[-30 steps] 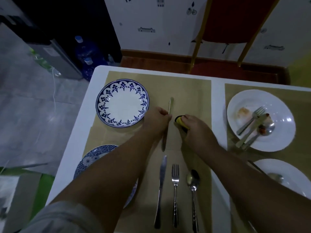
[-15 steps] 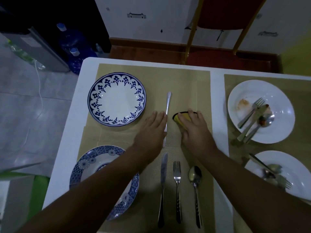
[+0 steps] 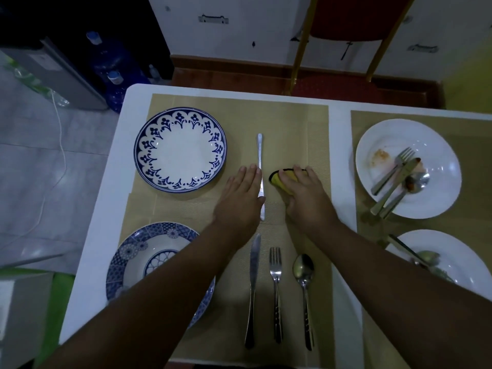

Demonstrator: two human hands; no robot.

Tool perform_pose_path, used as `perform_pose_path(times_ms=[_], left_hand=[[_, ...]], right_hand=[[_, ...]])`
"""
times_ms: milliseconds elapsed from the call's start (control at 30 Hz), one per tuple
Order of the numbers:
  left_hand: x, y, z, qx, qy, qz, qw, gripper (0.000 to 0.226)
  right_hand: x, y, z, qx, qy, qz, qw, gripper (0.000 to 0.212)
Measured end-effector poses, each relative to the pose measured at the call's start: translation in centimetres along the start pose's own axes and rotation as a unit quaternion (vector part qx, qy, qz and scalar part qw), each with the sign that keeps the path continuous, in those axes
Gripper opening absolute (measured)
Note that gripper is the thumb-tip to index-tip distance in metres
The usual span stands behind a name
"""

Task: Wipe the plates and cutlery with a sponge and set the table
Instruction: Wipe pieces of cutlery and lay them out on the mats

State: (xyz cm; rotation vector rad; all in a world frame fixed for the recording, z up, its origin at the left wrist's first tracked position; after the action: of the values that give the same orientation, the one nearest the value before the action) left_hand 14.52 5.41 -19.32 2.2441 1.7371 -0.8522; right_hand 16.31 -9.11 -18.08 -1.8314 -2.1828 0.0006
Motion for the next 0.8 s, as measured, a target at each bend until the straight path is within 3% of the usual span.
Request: perform_pose_path(times_ms=[233,433,667,800], left_hand=[[-3.3,-2.6,-1.4,-0.009,0.018,-0.009,1.000,0.068],[-10.0,-6.1,-0.1,-0.025,0.014,0.007,1.000,0.069],[-20.1,-9.5,6.4,0.005,-0.015,0.062,0.998,0.066],[-25.2,-10.9,10.2,0.049,0.011,0.100,0.994,0.071]], right_hand=[[-0.6,-2.3,-2.6,-0.023,0.058,-0.024,0.998,0.064],[-3.3,-8.5,-6.5,-0.097,0.081,-0.029,0.992,0.064],[-11.8,-18.8,-8.1,-0.125,0.115,-0.001,0.985,0.062],[-17.8,-23.6,-7.3,-0.102,0.124,0.077,0.984,0.052]])
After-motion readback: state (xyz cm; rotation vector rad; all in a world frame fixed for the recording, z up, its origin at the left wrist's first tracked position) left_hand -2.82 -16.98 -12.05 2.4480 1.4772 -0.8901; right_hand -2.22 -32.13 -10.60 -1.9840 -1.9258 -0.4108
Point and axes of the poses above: each hand's wrist, its own y-axis towards the middle knuckle, its own z-axis out of the palm, x = y × z, the point moved 7 cm from there along y, towards the middle knuckle, and after that the axes turned 8 degrees about -y, right-handed, at the moved point
